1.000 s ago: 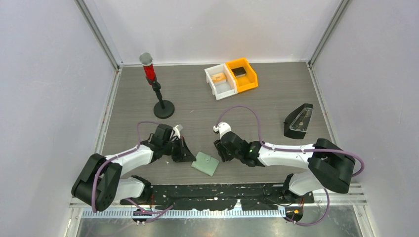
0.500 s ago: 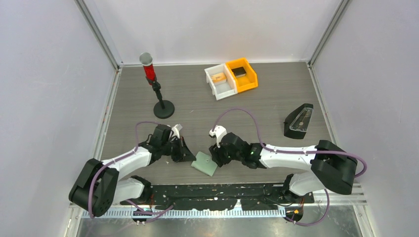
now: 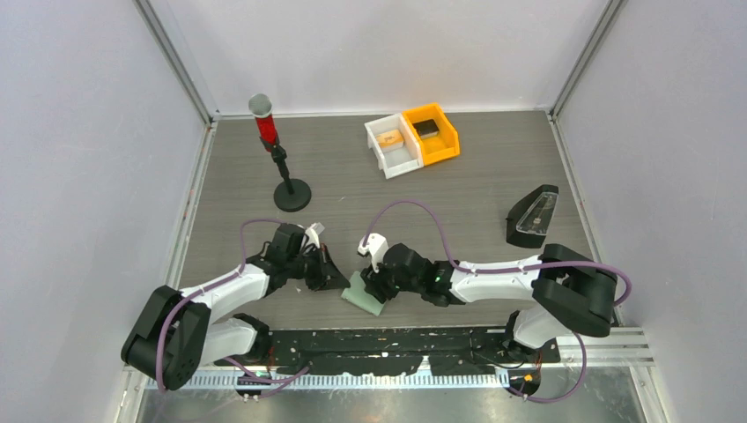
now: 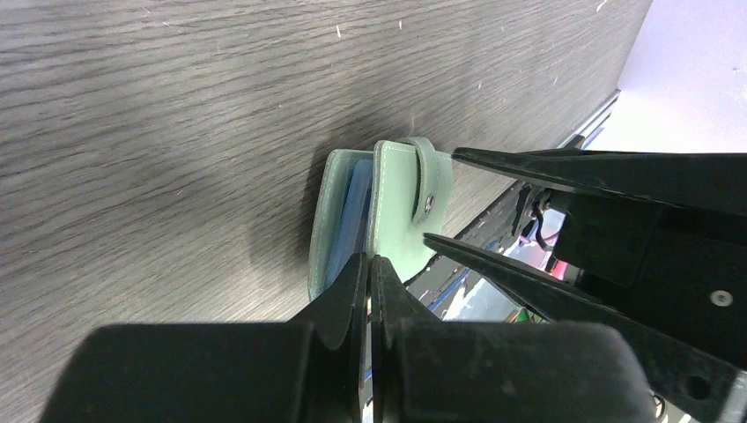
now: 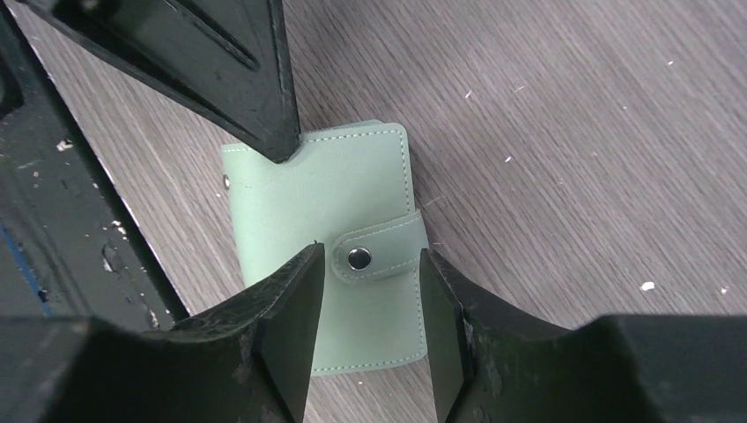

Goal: Take the credit cards out of the card holder
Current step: Open the card holder at the corner of the board.

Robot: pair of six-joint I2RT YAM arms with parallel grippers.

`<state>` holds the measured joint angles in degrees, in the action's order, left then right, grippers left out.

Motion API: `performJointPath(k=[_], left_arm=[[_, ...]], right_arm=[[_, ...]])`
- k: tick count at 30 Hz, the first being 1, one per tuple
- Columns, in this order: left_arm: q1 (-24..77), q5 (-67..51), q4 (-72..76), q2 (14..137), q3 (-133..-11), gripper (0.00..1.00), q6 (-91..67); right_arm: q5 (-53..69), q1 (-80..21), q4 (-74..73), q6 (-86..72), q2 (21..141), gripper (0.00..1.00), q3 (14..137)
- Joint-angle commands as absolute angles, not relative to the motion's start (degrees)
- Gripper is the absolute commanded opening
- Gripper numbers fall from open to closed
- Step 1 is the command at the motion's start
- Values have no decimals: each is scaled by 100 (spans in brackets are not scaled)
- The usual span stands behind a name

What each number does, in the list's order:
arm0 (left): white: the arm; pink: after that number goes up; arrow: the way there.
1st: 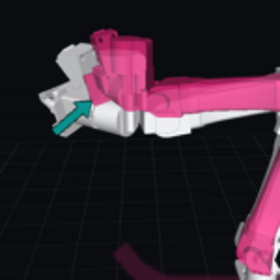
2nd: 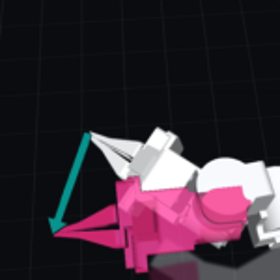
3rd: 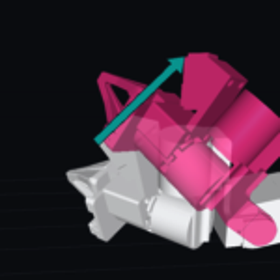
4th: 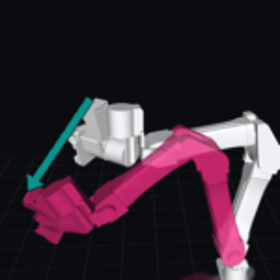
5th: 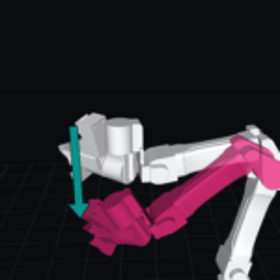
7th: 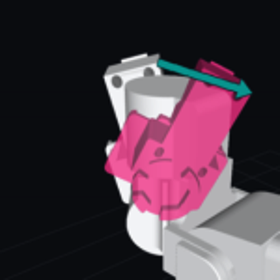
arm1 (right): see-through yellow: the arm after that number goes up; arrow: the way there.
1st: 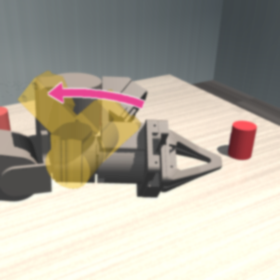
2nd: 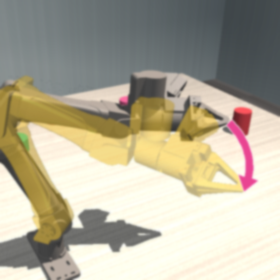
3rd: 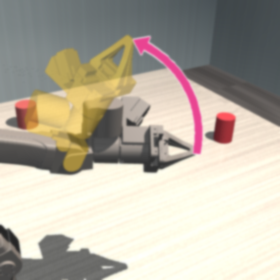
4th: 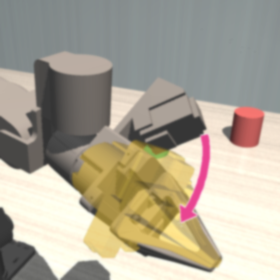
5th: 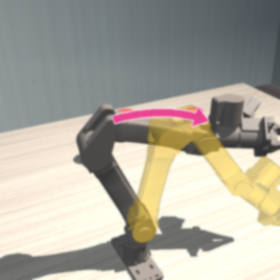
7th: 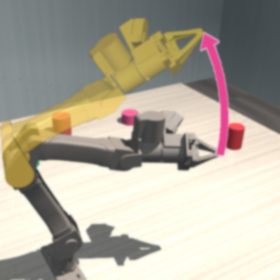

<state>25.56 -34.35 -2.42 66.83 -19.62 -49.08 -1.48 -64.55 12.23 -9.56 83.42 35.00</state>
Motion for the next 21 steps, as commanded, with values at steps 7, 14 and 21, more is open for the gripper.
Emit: performJointPath(k=[7, 14, 21], left_arm=[[2593, -3617, -81, 6753, -2091, 0, -4819], [2593, -3274, -601, 6570, -2228, 0, -4547], [2593, -3033, -999, 6495, -2379, 0, -4274]], right_arm=[[-763, -6699, 931, -702, 8868, 45, 4033], [-1545, -6740, 898, -905, 8524, 7, 3794], [-1592, -6741, 988, -1094, 8208, 5, 3682]])
